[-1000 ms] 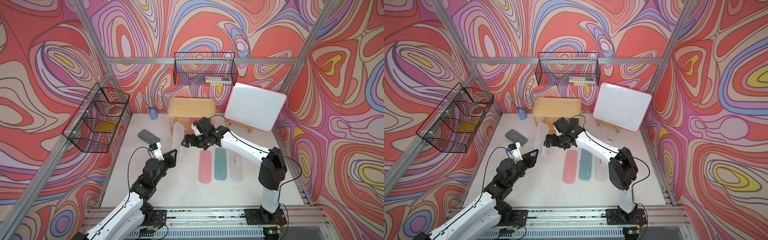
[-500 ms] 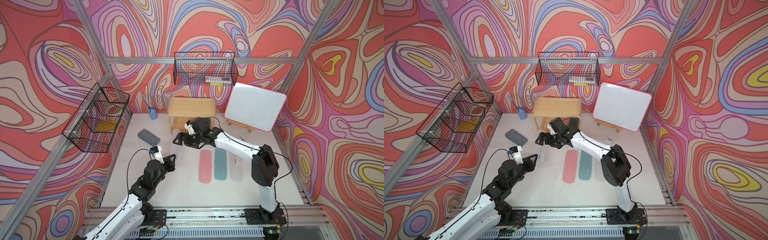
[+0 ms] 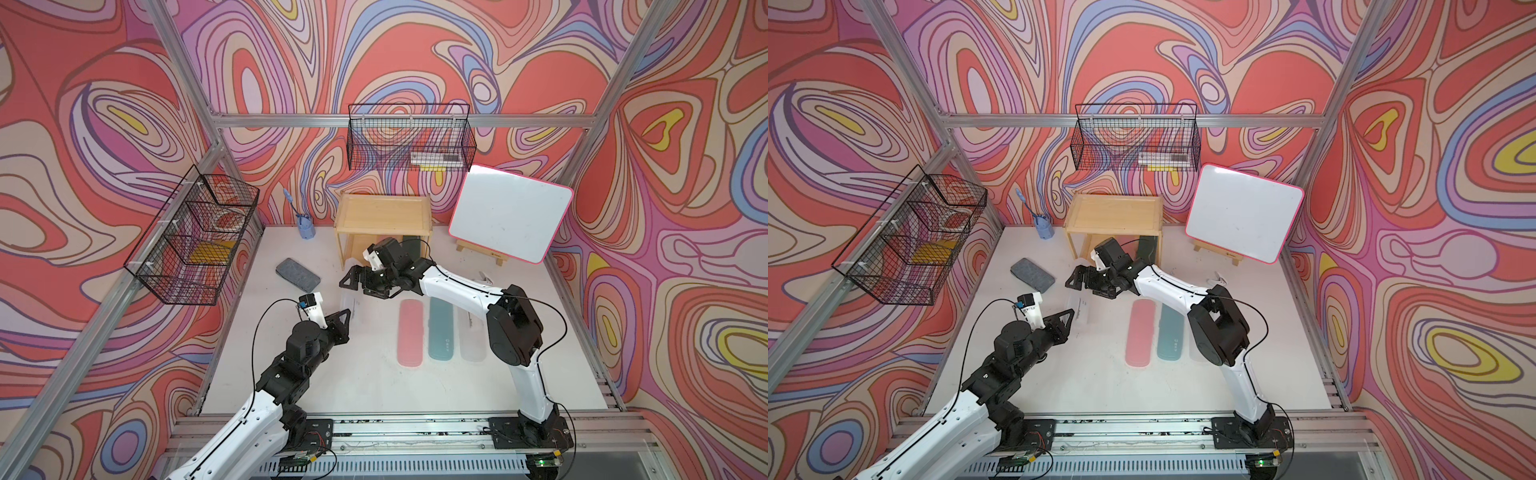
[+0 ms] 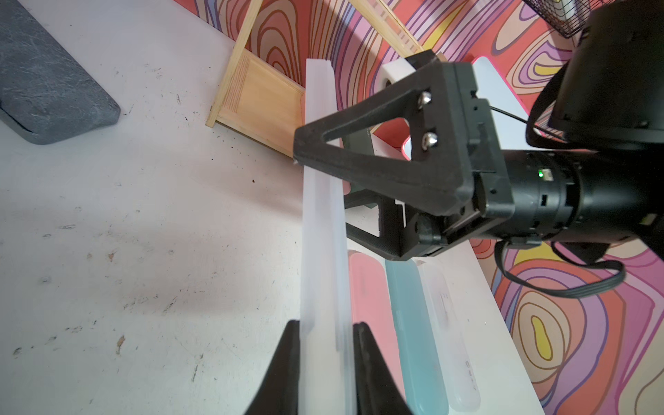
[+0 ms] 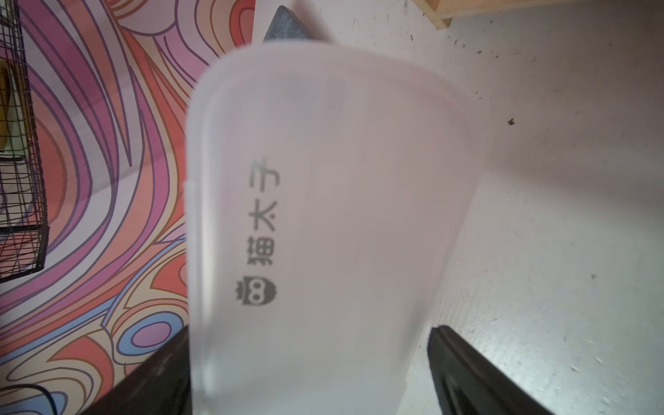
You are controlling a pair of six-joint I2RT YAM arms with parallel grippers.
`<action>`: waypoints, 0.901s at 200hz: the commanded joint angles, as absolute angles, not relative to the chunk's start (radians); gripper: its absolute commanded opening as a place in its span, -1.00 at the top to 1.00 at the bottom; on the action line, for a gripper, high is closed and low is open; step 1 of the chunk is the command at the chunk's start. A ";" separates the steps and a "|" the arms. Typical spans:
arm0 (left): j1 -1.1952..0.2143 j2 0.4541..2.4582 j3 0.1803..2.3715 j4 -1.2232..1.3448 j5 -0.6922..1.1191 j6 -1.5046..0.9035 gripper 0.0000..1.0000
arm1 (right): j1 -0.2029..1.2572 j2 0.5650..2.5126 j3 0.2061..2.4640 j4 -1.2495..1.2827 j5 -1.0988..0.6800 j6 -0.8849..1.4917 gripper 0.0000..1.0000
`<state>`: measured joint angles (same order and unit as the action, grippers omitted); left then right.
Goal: Remove the pencil cases from the shelf
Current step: Pick up the pencil case from the shelf, then place the pencil case at the center of the board.
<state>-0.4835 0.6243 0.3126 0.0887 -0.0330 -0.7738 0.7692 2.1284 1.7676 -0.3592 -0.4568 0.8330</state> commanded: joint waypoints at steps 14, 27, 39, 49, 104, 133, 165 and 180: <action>-0.488 0.605 0.303 0.100 -0.052 -0.753 0.81 | 0.776 2.151 1.774 -0.310 -0.483 0.860 -0.96; -0.487 0.606 0.304 0.102 -0.052 -0.753 0.81 | 0.777 2.151 1.775 -0.314 -0.481 0.860 -0.89; -0.488 0.610 0.301 0.103 -0.051 -0.753 0.80 | 0.778 2.151 1.776 -0.318 -0.474 0.859 -0.77; -0.487 0.612 0.302 0.104 -0.050 -0.755 0.79 | 0.779 2.152 1.780 -0.327 -0.471 0.856 -0.66; -0.487 0.612 0.300 0.093 -0.062 -0.755 0.43 | 0.784 2.136 1.785 -0.407 -0.402 0.822 -0.37; -0.487 0.606 0.312 0.041 -0.103 -0.753 -0.16 | 0.782 2.095 1.783 -0.528 -0.293 0.749 -0.36; -0.487 0.600 0.339 -0.056 -0.184 -0.756 -0.44 | 0.765 2.002 1.745 -0.740 -0.130 0.617 -0.36; -0.488 0.618 0.353 -0.081 -0.204 -0.749 -0.45 | 0.750 1.946 1.711 -0.864 -0.059 0.531 -0.35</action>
<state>-0.4850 0.6098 0.3115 0.0048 -0.1322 -0.7700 0.7734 2.0739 1.7447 -0.6350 -0.2234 0.6933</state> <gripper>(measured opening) 0.715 0.782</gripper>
